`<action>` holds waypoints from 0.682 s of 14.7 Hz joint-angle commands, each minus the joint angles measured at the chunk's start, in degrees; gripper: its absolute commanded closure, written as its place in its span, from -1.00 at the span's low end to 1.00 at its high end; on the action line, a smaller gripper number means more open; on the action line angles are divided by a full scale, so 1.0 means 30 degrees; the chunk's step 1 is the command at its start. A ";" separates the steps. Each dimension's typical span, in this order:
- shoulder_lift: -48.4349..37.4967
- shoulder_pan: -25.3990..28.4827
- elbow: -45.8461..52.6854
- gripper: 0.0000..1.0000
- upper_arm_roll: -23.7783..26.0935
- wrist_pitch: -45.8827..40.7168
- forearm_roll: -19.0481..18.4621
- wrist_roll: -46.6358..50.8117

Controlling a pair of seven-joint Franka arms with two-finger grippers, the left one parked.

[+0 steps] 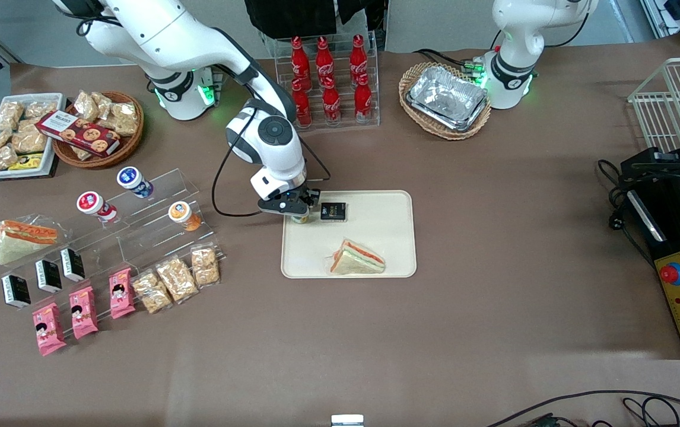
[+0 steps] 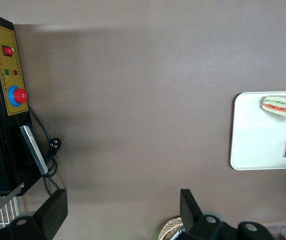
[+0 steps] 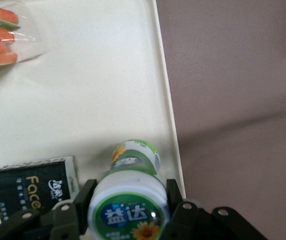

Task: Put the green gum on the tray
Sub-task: 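Carry the cup over the white tray beside the black box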

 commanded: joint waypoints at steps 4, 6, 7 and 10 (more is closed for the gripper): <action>0.0597 -0.0191 0.0851 -1.00 -0.0053 0.0241 -0.0613 0.0457; -0.0072 -0.0338 0.1085 -1.00 -0.0199 -0.0136 -0.0613 0.0078; -0.0889 -0.0628 0.1173 -1.00 -0.0490 -0.1125 -0.0584 -0.0243; -0.3117 -0.2090 0.3071 -1.00 -0.0522 -0.7121 0.0494 -0.4329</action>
